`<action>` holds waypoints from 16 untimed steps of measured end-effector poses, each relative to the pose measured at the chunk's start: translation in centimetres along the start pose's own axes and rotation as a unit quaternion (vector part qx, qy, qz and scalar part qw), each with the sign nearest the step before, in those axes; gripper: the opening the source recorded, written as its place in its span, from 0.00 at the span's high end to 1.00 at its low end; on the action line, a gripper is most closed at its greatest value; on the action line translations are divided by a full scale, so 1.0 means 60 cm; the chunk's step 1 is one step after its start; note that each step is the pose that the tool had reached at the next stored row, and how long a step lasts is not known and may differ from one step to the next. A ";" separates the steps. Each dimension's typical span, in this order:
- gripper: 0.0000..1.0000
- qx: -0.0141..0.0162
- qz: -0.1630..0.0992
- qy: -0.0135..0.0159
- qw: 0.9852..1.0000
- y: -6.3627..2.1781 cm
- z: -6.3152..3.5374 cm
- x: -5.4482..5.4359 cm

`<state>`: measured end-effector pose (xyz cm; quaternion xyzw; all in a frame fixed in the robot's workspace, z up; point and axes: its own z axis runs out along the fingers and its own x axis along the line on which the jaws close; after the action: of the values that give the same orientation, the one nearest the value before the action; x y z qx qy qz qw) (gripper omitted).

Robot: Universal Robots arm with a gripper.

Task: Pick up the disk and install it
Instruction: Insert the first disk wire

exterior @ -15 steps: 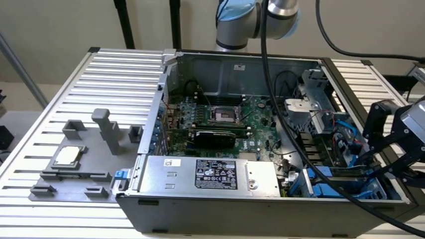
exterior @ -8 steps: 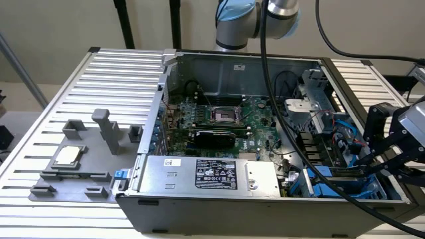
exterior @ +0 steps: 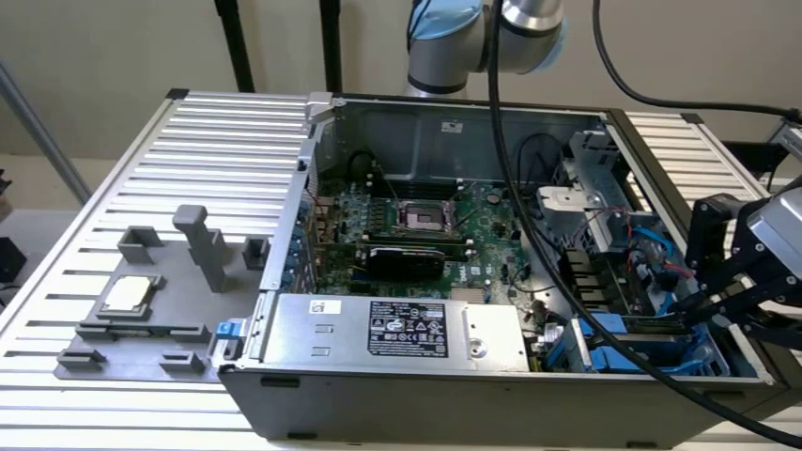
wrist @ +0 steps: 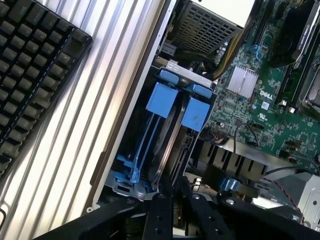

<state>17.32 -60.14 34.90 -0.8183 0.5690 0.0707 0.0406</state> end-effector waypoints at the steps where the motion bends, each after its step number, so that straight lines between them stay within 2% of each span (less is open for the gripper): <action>1: 0.84 0.000 0.000 0.000 1.000 0.005 0.000 -0.002; 6: 0.84 0.000 0.001 0.000 1.000 0.034 0.002 -0.012; 8: 0.84 0.001 0.007 0.000 1.000 0.037 0.003 -0.013; 11: 0.84 0.004 0.025 0.000 1.000 0.037 0.005 -0.013; 16: 0.84 0.010 0.062 0.001 0.998 0.037 0.008 -0.013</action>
<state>14.96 -60.14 34.56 -0.7810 0.6194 0.0671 0.0437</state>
